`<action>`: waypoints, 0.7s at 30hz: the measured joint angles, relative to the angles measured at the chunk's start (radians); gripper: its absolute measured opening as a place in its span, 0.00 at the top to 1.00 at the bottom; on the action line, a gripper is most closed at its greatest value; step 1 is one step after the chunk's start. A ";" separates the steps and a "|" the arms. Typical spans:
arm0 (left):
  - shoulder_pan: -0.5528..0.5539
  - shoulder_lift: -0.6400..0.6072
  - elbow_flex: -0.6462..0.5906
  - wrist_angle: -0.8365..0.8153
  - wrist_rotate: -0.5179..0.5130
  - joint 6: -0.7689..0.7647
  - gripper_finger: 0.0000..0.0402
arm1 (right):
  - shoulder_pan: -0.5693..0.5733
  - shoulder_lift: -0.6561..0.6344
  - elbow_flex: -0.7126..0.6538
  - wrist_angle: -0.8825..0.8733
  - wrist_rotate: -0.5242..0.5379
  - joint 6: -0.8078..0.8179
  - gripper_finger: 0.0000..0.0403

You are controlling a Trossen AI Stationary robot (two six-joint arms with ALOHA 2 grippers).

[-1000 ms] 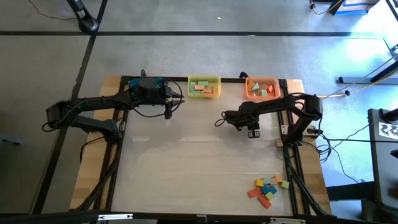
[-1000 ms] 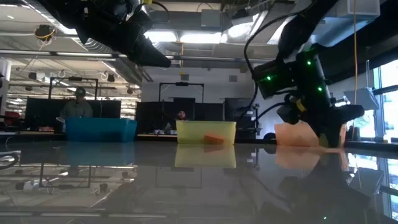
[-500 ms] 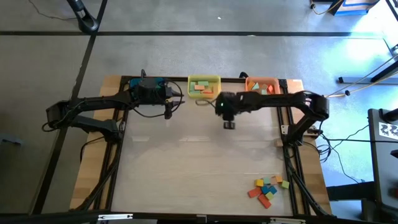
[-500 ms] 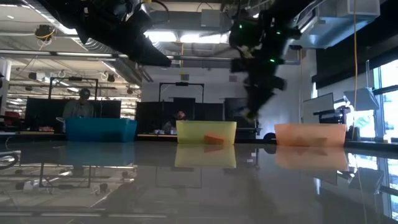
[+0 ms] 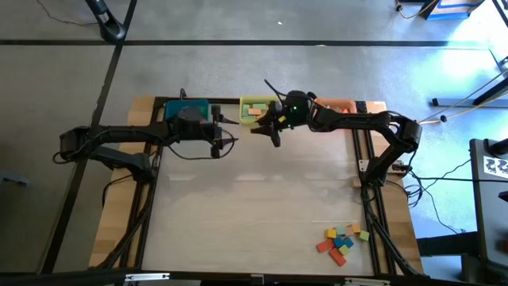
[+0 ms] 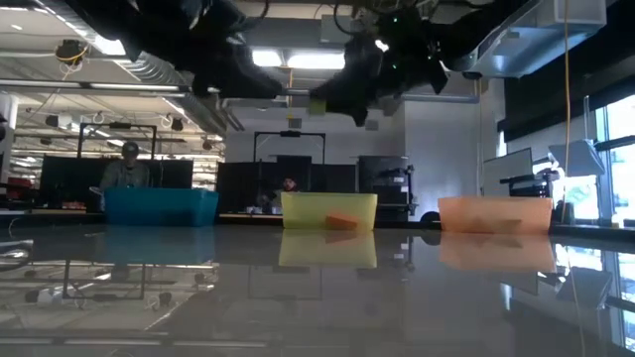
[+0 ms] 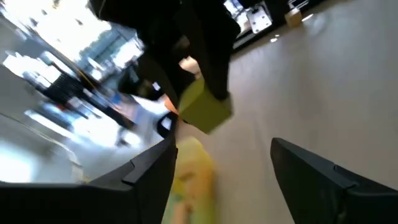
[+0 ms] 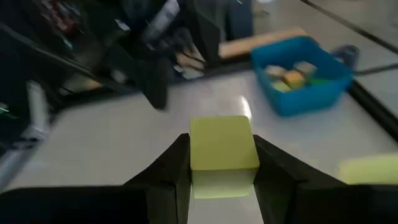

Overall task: Sort blocks by size
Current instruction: Put the light green square block into the blue bin

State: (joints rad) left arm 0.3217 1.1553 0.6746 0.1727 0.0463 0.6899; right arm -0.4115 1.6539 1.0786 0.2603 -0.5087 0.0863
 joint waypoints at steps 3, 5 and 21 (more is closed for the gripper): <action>-0.048 0.000 0.000 0.056 -0.092 0.098 0.40 | 0.020 0.000 0.000 0.043 -0.026 0.045 0.68; -0.068 0.000 0.000 0.095 -0.114 0.135 0.41 | 0.034 0.001 -0.001 0.050 -0.027 0.047 0.68; -0.185 0.099 0.000 0.281 -0.095 0.350 0.42 | 0.093 0.001 0.000 0.160 -0.034 0.114 0.68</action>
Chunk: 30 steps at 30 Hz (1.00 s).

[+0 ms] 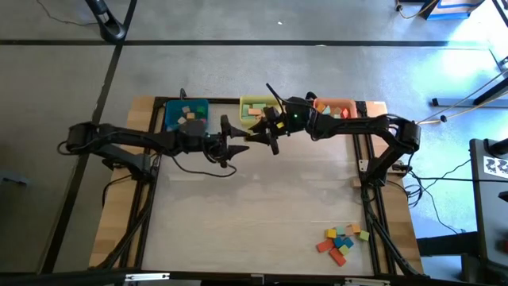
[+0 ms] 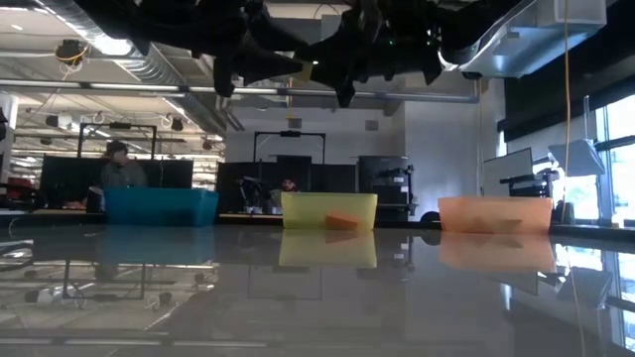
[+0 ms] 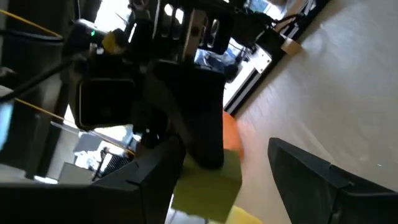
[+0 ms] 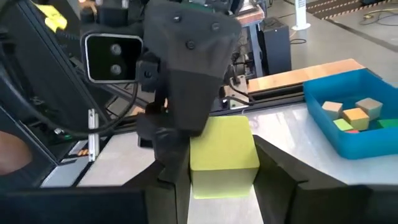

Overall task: Sort blocks by size
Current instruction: Put the light green square block into the blue bin

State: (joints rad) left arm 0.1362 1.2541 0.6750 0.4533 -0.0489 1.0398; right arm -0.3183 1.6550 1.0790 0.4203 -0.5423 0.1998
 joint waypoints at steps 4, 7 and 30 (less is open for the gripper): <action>-0.001 0.009 0.000 0.013 0.001 0.019 0.42 | 0.019 0.000 0.000 -0.002 0.000 0.006 0.68; 0.002 0.015 0.000 0.004 0.001 0.018 0.42 | 0.039 0.000 0.000 0.011 0.000 0.005 0.68; 0.001 0.018 0.000 0.004 -0.001 -0.009 0.69 | 0.049 0.000 0.001 -0.010 0.061 0.028 0.45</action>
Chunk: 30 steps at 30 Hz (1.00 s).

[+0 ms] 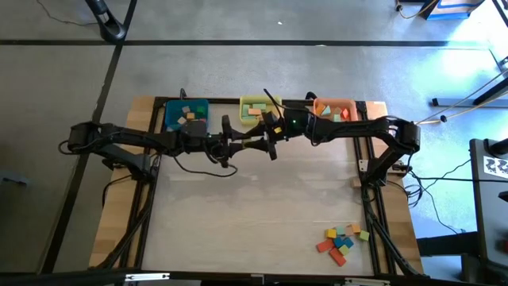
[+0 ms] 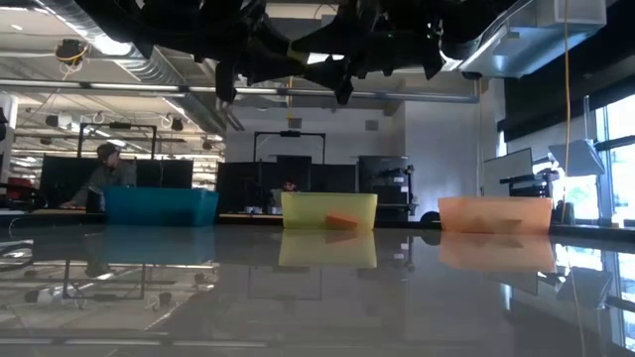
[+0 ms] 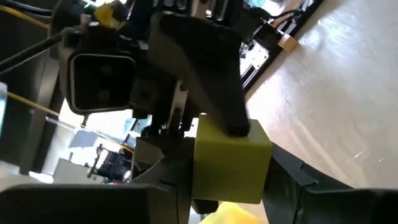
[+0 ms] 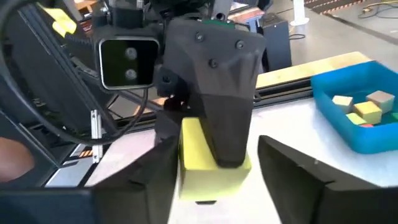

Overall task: Sort blocks by size
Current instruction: Put the light green square block into the blue bin

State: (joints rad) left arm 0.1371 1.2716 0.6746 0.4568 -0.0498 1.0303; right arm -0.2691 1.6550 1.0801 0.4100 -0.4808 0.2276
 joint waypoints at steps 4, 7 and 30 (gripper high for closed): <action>-0.001 -0.006 0.000 -0.014 -0.062 -0.076 0.67 | -0.031 -0.045 0.000 -0.074 -0.080 0.000 0.36; 0.000 -0.014 0.000 -0.043 -0.138 -0.142 0.68 | -0.070 -0.100 0.001 -0.199 -0.115 -0.020 0.33; 0.480 -0.067 -0.001 -0.511 -0.469 -0.772 0.68 | -0.144 -0.194 0.000 -0.472 0.158 -0.171 0.33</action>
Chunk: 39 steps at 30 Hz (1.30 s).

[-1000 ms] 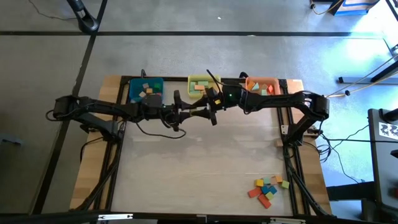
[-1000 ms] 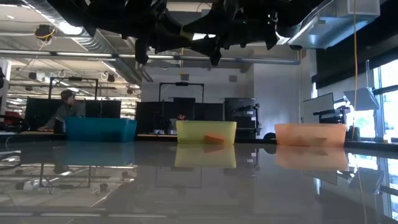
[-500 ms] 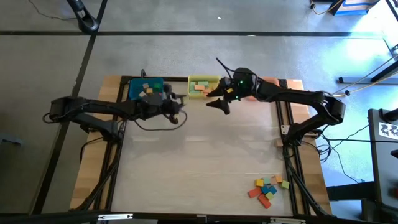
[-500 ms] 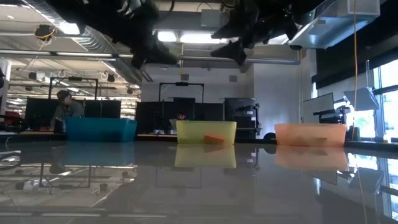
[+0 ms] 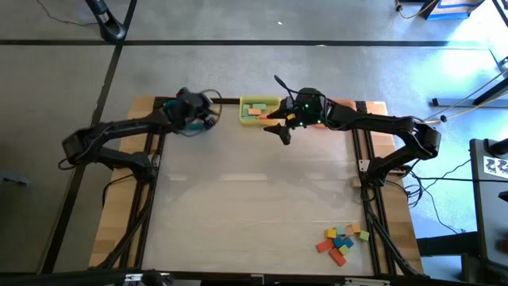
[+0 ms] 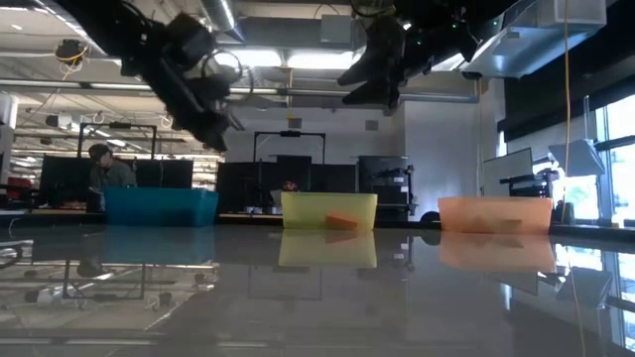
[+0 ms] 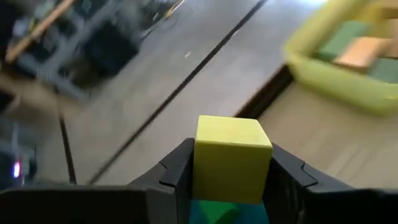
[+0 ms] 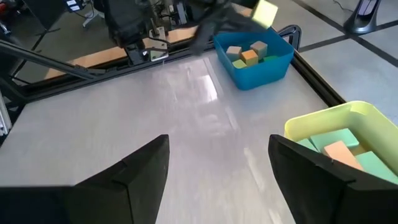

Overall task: Sort blocks by size
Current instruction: Put the light green square block into the blue bin, then put the brown square block into the blue bin

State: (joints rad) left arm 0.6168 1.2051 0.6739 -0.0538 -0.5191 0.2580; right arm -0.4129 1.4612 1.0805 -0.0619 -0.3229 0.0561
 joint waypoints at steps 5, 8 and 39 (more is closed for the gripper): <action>0.107 0.043 0.000 -0.076 0.004 -0.097 0.68 | 0.000 0.000 0.000 -0.002 0.000 -0.009 0.33; 0.145 0.074 0.000 -0.112 0.006 -0.149 0.68 | 0.000 0.000 0.000 -0.002 -0.004 -0.005 0.33; -0.037 0.006 0.001 0.035 0.347 -0.092 0.40 | 0.021 -0.130 0.119 -0.869 0.408 -0.136 0.33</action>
State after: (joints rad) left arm 0.5800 1.2116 0.6750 -0.0191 -0.1722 0.1661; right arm -0.3923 1.3316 1.1990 -0.9312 0.0853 -0.0796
